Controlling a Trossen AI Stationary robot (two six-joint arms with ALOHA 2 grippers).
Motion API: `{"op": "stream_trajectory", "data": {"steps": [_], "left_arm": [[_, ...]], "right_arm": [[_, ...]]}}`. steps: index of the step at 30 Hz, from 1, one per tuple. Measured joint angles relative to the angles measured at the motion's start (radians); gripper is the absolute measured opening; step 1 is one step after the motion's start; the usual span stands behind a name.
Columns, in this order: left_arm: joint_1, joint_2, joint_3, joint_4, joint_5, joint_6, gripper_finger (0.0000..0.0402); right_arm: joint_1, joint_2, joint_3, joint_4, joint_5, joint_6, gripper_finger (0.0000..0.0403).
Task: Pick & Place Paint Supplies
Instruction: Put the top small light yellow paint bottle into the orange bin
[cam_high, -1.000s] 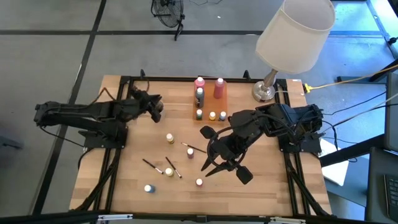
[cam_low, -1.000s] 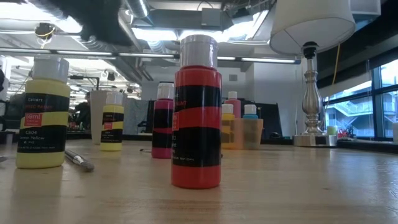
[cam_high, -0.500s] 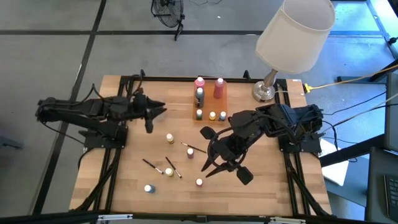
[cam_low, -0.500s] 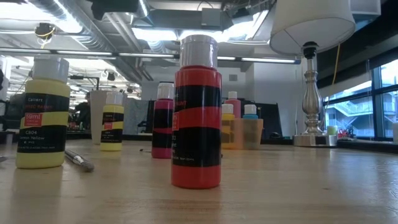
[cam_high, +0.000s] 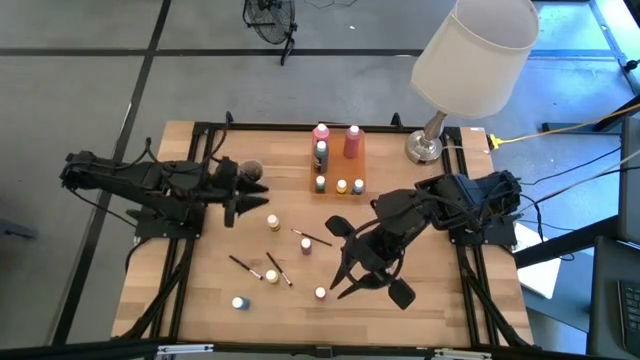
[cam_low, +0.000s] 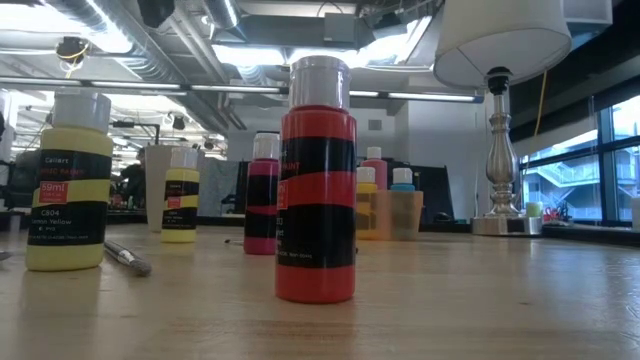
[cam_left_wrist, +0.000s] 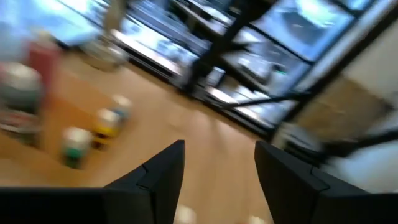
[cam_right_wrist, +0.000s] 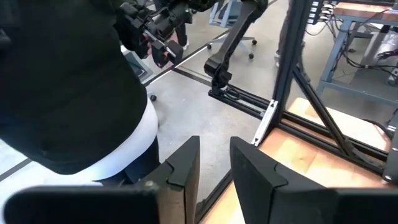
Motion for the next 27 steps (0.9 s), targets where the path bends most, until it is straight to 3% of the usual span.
{"op": "stream_trajectory", "data": {"steps": [4,12,16,20,27], "left_arm": [[-0.007,0.015,0.0,0.064,0.117,-0.101,0.0187],[-0.019,0.041,0.0,0.291,0.141,-0.161,0.019],[-0.019,0.042,0.0,0.387,0.204,-0.171,0.0191],[-0.019,0.044,0.055,0.399,0.259,-0.144,0.0191],[-0.048,0.064,0.206,0.447,0.261,0.007,0.0189]], "right_arm": [[0.016,0.011,-0.003,0.004,-0.001,0.019,0.0092],[0.041,0.024,-0.034,0.039,0.0,0.096,0.0092],[0.053,0.023,-0.034,0.074,0.016,0.144,0.0092],[0.07,0.023,-0.034,0.094,0.074,0.149,0.0092],[0.075,0.032,-0.034,0.165,0.135,0.149,0.0092]]}}
